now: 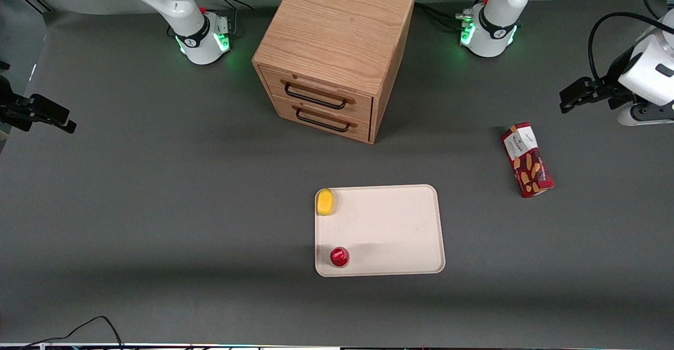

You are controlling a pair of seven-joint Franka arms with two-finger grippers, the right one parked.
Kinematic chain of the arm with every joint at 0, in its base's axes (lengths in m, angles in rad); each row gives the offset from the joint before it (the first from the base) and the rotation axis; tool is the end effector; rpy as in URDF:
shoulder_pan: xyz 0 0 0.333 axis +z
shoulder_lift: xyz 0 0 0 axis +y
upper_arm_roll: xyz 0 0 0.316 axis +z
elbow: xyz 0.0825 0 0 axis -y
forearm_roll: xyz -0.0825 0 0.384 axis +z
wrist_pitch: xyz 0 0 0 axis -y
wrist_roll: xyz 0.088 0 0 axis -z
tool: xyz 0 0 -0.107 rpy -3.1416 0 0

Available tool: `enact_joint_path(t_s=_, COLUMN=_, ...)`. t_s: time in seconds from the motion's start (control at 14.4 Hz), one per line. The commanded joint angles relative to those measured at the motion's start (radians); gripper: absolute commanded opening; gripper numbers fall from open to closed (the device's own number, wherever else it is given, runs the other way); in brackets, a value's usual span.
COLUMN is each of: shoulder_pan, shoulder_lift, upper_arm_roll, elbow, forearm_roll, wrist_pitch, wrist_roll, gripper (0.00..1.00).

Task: Place red cookie box on tray
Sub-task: 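Hold the red plaid shortbread box upright in the left gripper and lift it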

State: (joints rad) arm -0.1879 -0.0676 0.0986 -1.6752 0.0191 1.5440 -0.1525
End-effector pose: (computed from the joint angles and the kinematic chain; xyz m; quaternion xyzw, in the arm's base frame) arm 0.5271 -0.0434 0.6096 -0.9990 -0.0313 0.0310 0.0100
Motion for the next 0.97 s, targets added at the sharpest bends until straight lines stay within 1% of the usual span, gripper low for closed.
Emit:
enact_joint_path(t_s=0.0, shoulder_pan=0.010, shoulder_lift=0.017, upper_arm_roll=-0.014, elbow=0.042, forearm_roll=-0.011, wrist_pitch=-0.033, wrist_roll=0.016, gripper=1.00)
enact_joint_path(t_s=0.35, shoulder_pan=0.012, shoulder_lift=0.017, upper_arm_roll=-0.011, elbow=0.026, forearm_roll=-0.013, wrist_pitch=-0.067, wrist_roll=0.034, gripper=1.00)
enact_joint_path(t_s=0.49, shoulder_pan=0.019, shoulder_lift=0.002, upper_arm_roll=-0.004, elbow=-0.050, forearm_roll=-0.013, wrist_pitch=-0.026, wrist_roll=0.080, gripper=1.00)
enact_joint_path(t_s=0.55, shoulder_pan=0.022, shoulder_lift=-0.008, upper_arm_roll=0.006, elbow=-0.102, forearm_roll=-0.010, wrist_pitch=0.022, wrist_roll=0.086, gripper=1.00)
enact_joint_path(t_s=0.69, shoulder_pan=0.019, shoulder_lift=-0.017, upper_arm_roll=0.055, elbow=-0.216, forearm_roll=-0.008, wrist_pitch=0.129, wrist_roll=0.091, gripper=1.00)
enact_joint_path(t_s=0.9, shoulder_pan=0.024, shoulder_lift=-0.024, upper_arm_roll=0.070, elbow=-0.400, forearm_roll=-0.008, wrist_pitch=0.342, wrist_roll=0.093, gripper=1.00)
